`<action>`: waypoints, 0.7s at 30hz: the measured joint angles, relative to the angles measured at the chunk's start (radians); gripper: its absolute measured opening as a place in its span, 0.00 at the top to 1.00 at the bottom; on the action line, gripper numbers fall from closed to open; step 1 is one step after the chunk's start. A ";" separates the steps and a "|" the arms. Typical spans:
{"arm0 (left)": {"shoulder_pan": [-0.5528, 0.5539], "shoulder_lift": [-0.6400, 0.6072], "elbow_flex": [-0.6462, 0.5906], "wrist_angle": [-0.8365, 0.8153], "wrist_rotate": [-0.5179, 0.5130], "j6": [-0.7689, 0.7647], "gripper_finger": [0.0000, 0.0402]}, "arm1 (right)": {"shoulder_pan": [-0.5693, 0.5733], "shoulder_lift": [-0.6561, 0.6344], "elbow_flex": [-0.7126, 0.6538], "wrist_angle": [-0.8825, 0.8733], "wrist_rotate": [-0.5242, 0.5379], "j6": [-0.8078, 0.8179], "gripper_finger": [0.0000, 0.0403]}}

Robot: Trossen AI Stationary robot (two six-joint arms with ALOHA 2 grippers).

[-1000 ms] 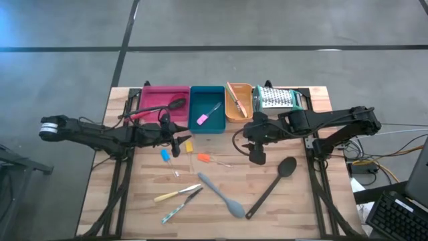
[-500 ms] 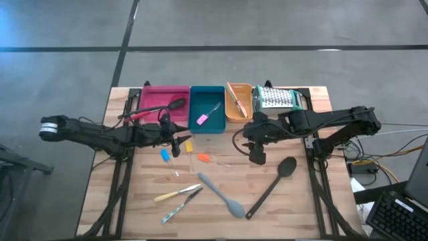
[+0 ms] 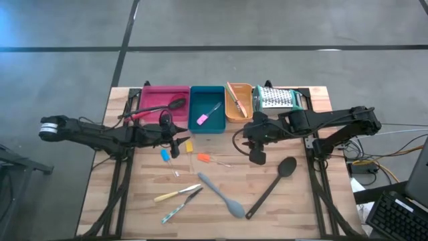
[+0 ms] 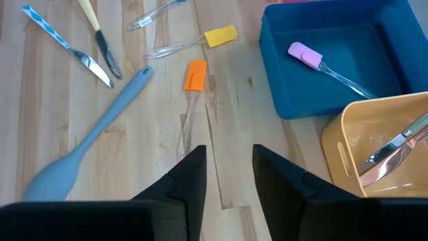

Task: Pick & Place Kitchen Items
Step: Put the blue spatula into the blue bin

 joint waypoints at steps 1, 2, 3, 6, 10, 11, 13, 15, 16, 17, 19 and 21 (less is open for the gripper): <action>0.000 0.000 0.000 0.000 0.000 0.000 0.57 | 0.000 0.000 0.000 0.000 0.000 0.000 0.73; 0.000 0.000 0.000 0.000 0.000 0.000 0.57 | 0.000 0.000 0.000 0.000 0.000 0.001 0.74; 0.000 0.000 0.000 0.000 0.000 0.000 0.57 | 0.000 0.000 0.000 0.000 0.000 0.004 0.75; 0.000 0.000 0.000 0.000 0.000 0.000 0.57 | 0.000 0.000 0.000 0.000 0.000 0.003 0.77; 0.000 0.000 0.000 0.000 0.000 -0.001 0.57 | 0.000 0.000 0.000 0.000 0.000 0.011 0.81; 0.000 0.000 0.000 0.002 0.000 -0.001 0.57 | 0.000 0.000 0.000 0.000 0.000 0.027 0.82; 0.000 0.000 0.000 0.011 0.000 -0.001 0.57 | 0.002 0.000 0.000 0.000 0.000 0.068 0.84; 0.000 0.000 0.000 0.018 0.000 -0.002 0.57 | 0.002 0.000 0.000 -0.001 -0.002 0.104 0.86; 0.000 0.000 0.000 0.016 0.000 -0.002 0.57 | 0.002 0.000 0.000 -0.003 -0.003 0.112 0.86; 0.000 0.000 0.000 0.015 0.000 -0.002 0.57 | 0.002 0.000 0.000 -0.005 -0.003 0.113 0.87; 0.000 0.000 0.000 0.015 0.000 -0.002 0.57 | 0.002 0.000 0.000 -0.009 -0.003 0.114 0.88; 0.000 0.000 0.000 0.018 0.000 -0.002 0.57 | 0.002 0.000 0.000 -0.009 -0.018 0.113 0.89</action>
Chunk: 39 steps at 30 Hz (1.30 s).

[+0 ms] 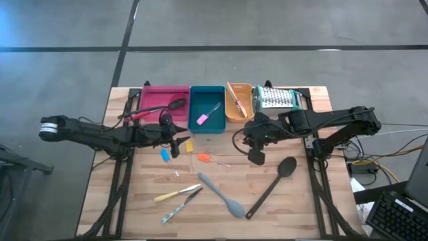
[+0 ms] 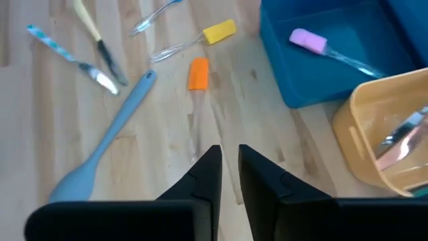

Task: Pick & Place Kitchen Items
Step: Put the blue spatula into the blue bin

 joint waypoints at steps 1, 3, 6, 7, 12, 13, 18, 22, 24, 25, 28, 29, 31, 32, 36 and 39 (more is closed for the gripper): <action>0.000 0.000 0.000 0.002 0.000 -0.002 0.57 | 0.000 0.000 0.000 0.000 -0.008 -0.001 0.90; 0.000 0.000 0.001 0.010 0.008 -0.041 0.57 | 0.001 0.000 0.000 0.000 -0.009 -0.001 0.91; 0.000 -0.004 0.017 -0.031 0.085 -0.041 0.57 | 0.000 0.000 0.000 0.000 -0.008 -0.001 0.92; 0.000 -0.004 0.035 -0.084 0.111 -0.013 0.57 | 0.000 0.000 0.000 0.000 -0.008 -0.001 0.92; -0.034 0.023 0.202 -0.601 0.122 0.012 0.57 | 0.001 0.000 0.000 -0.017 -0.009 -0.006 0.93; -0.044 0.034 0.243 -0.704 0.122 -0.008 0.57 | 0.001 0.000 0.000 -0.020 -0.008 -0.007 0.93; -0.086 0.104 0.420 -1.086 0.138 -0.112 0.57 | 0.000 0.000 0.000 -0.020 -0.008 -0.009 0.91; -0.113 0.145 0.495 -1.233 0.140 -0.128 0.57 | 0.000 0.000 0.000 -0.021 -0.008 -0.009 0.89; -0.138 0.158 0.498 -1.236 0.150 -0.121 0.57 | 0.000 0.000 0.000 -0.022 -0.008 -0.009 0.88; -0.152 0.166 0.497 -1.234 0.157 -0.119 0.57 | 0.000 0.000 0.000 -0.022 -0.008 -0.009 0.87; -0.209 0.201 0.487 -1.243 0.156 -0.129 0.57 | 0.000 0.000 0.000 -0.022 -0.008 -0.009 0.85; -0.231 0.215 0.486 -1.239 0.147 -0.129 0.58 | 0.000 0.000 0.000 -0.022 -0.008 -0.009 0.84; -0.273 0.246 0.486 -1.229 0.119 -0.130 0.58 | 0.000 0.000 -0.001 -0.022 -0.008 -0.009 0.83; -0.290 0.261 0.486 -1.223 0.110 -0.131 0.58 | 0.000 0.000 -0.001 -0.022 -0.008 -0.009 0.82; -0.341 0.320 0.486 -1.220 0.116 -0.183 0.60 | 0.000 0.000 -0.001 -0.022 -0.008 -0.009 0.80; -0.362 0.354 0.486 -1.220 0.130 -0.228 0.59 | 0.000 0.000 -0.001 -0.022 -0.008 -0.009 0.78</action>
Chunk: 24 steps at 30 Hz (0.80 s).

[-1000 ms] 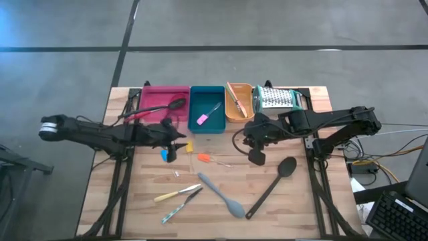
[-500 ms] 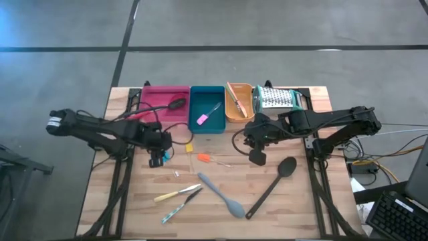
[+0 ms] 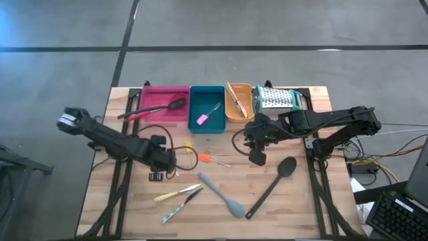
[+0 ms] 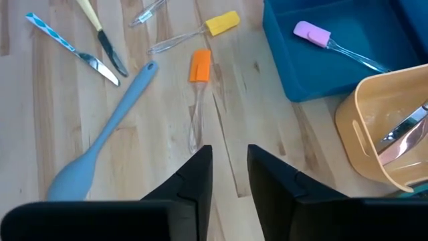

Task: Pick & Place Kitchen Items
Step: Put the blue spatula into the blue bin

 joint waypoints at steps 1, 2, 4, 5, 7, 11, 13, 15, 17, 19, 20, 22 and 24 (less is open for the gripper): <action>-0.003 0.008 0.000 0.000 0.006 -0.006 0.60 | 0.000 0.000 0.000 0.000 0.000 0.000 0.77; -0.006 0.016 0.000 0.000 0.007 -0.007 0.60 | 0.000 0.000 0.000 0.000 0.000 0.000 0.76; -0.007 0.027 0.000 0.001 0.007 -0.003 0.60 | 0.000 0.000 0.000 0.000 0.000 0.000 0.75; -0.007 0.032 0.000 0.001 0.007 0.004 0.60 | 0.000 0.000 0.000 0.000 0.000 0.000 0.74; -0.007 0.040 0.000 0.001 0.005 0.039 0.60 | 0.000 0.000 0.000 0.000 0.000 0.000 0.73; -0.007 0.061 0.000 0.030 -0.022 0.133 0.61 | 0.000 0.003 0.000 0.000 0.000 0.000 0.71; -0.007 0.072 0.000 0.055 -0.021 0.147 0.61 | 0.000 0.003 0.000 0.000 0.000 0.000 0.70; -0.006 0.077 0.000 0.062 -0.016 0.161 0.61 | 0.000 0.003 0.000 0.000 -0.001 0.001 0.69; -0.002 0.079 0.000 0.060 0.004 0.190 0.61 | 0.000 0.003 0.000 0.000 -0.012 0.008 0.68; 0.005 0.079 0.000 0.056 0.017 0.208 0.62 | 0.000 0.003 0.000 0.000 -0.023 0.008 0.67; 0.013 0.079 0.000 0.050 0.025 0.215 0.62 | 0.000 0.003 0.000 0.000 -0.024 0.008 0.66; 0.043 0.079 0.000 0.042 0.047 0.229 0.62 | 0.001 0.003 0.000 0.000 -0.027 0.008 0.65; 0.086 0.079 -0.001 0.043 0.071 0.241 0.62 | 0.001 0.003 0.000 0.000 -0.027 0.008 0.64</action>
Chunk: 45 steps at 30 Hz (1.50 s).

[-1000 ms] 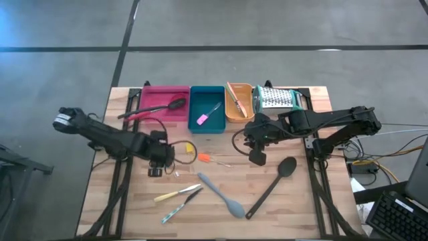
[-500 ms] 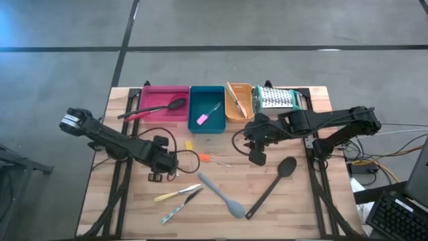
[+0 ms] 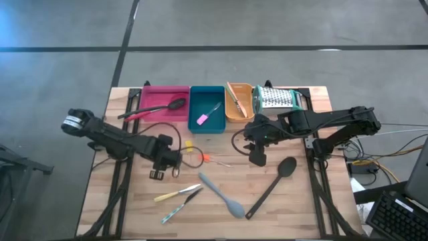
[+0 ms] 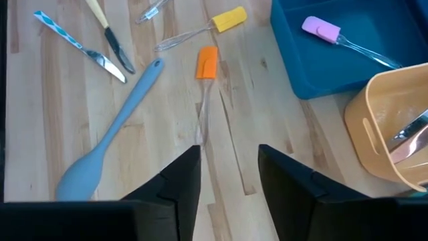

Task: Pick & Place Kitchen Items
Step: Put the blue spatula into the blue bin

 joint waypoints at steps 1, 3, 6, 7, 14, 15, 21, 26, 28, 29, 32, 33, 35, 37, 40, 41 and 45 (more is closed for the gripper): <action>0.024 0.000 -0.001 0.000 0.014 0.013 0.62 | 0.000 0.000 0.000 0.000 0.000 0.000 0.64; 0.062 0.000 -0.002 0.000 0.025 0.051 0.63 | 0.000 0.000 0.000 0.000 0.000 0.000 0.63; 0.102 0.000 -0.010 0.002 0.025 0.121 0.64 | 0.000 0.000 0.000 0.000 0.000 0.000 0.61; 0.111 0.000 -0.015 0.002 0.024 0.142 0.64 | 0.000 0.000 0.000 0.000 0.000 0.000 0.61; 0.141 0.000 -0.080 0.072 0.039 0.205 0.66 | 0.000 0.000 0.000 0.000 0.000 -0.005 0.58; 0.144 0.000 -0.092 0.095 0.041 0.208 0.66 | 0.000 0.000 0.000 0.000 0.000 -0.005 0.57; 0.180 0.001 -0.162 0.170 0.045 0.234 0.65 | -0.001 0.000 0.000 0.000 0.000 -0.008 0.58; 0.219 0.024 -0.159 0.223 0.042 0.274 0.65 | -0.001 0.000 0.000 0.000 0.000 -0.008 0.62; 0.235 0.046 -0.159 0.220 0.062 0.276 0.65 | 0.000 0.000 0.000 0.000 0.000 -0.003 0.63; 0.242 0.059 -0.159 0.208 0.079 0.274 0.65 | 0.000 0.000 0.000 0.000 0.000 0.000 0.64; 0.252 0.098 -0.153 0.195 0.107 0.268 0.65 | 0.000 0.000 0.000 0.000 -0.028 0.000 0.66; 0.251 0.112 -0.151 0.192 0.107 0.261 0.65 | 0.000 0.000 0.000 0.000 -0.038 0.000 0.67; 0.251 0.132 -0.145 0.187 0.110 0.251 0.65 | 0.000 0.000 0.000 -0.001 -0.042 0.000 0.68; 0.251 0.144 -0.142 0.183 0.114 0.249 0.65 | 0.000 0.000 0.000 -0.001 -0.044 0.000 0.69; 0.251 0.147 -0.136 0.175 0.122 0.242 0.63 | 0.000 0.000 0.000 -0.001 -0.044 0.000 0.70; 0.251 0.146 -0.133 0.170 0.122 0.241 0.62 | 0.000 0.000 0.000 -0.001 -0.044 0.000 0.70; 0.251 0.145 -0.133 0.163 0.129 0.239 0.55 | 0.000 0.000 0.000 -0.002 -0.044 0.000 0.72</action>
